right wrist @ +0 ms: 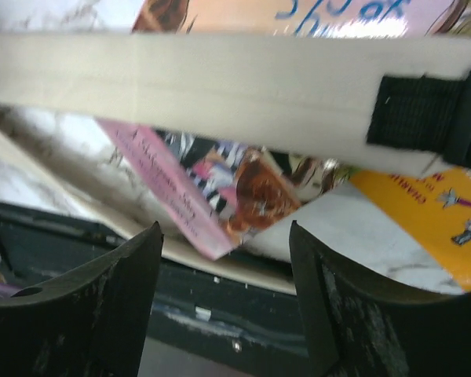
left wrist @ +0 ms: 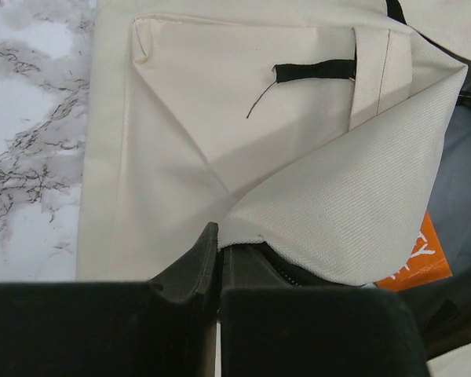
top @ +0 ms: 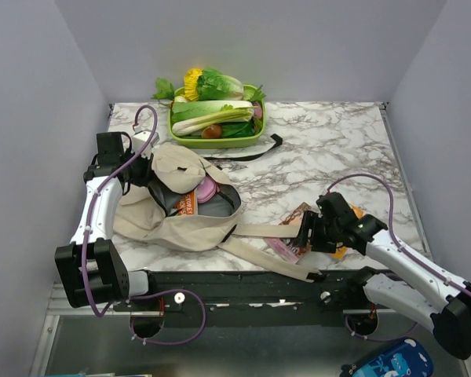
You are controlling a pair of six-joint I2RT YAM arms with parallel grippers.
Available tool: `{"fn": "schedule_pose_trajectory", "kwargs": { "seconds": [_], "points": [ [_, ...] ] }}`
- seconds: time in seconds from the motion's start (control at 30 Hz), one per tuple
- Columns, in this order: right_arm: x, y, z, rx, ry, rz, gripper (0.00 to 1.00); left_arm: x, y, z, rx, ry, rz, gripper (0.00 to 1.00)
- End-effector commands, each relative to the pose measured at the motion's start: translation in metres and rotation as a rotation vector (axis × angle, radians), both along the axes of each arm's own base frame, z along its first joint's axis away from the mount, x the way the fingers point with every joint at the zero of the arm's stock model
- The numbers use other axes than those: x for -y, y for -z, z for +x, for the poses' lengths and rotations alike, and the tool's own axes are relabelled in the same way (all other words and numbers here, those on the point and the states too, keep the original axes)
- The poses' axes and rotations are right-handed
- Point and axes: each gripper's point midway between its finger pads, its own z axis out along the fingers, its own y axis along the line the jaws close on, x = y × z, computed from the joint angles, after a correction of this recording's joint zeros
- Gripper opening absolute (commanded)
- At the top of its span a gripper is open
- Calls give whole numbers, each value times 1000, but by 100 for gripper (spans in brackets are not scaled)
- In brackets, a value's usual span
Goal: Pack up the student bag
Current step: Pick up the book from the center of the board.
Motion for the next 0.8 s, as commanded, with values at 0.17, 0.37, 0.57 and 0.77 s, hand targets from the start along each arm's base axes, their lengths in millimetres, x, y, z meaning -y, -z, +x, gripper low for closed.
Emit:
{"fn": "schedule_pose_trajectory", "kwargs": {
  "seconds": [0.17,0.37,0.57,0.77],
  "points": [
    [10,-39,5,74,-9,-52,83,12,-17,6,53,38,-41,0],
    [55,-51,68,226,198,-312,83,13,-20,3,57,44,-37,0],
    [90,-47,105,298,327,-415,83,15,-23,1,65,59,-39,0],
    [97,-16,123,256,336,-386,81,17,-22,2,62,61,-56,0]
  ]
}}
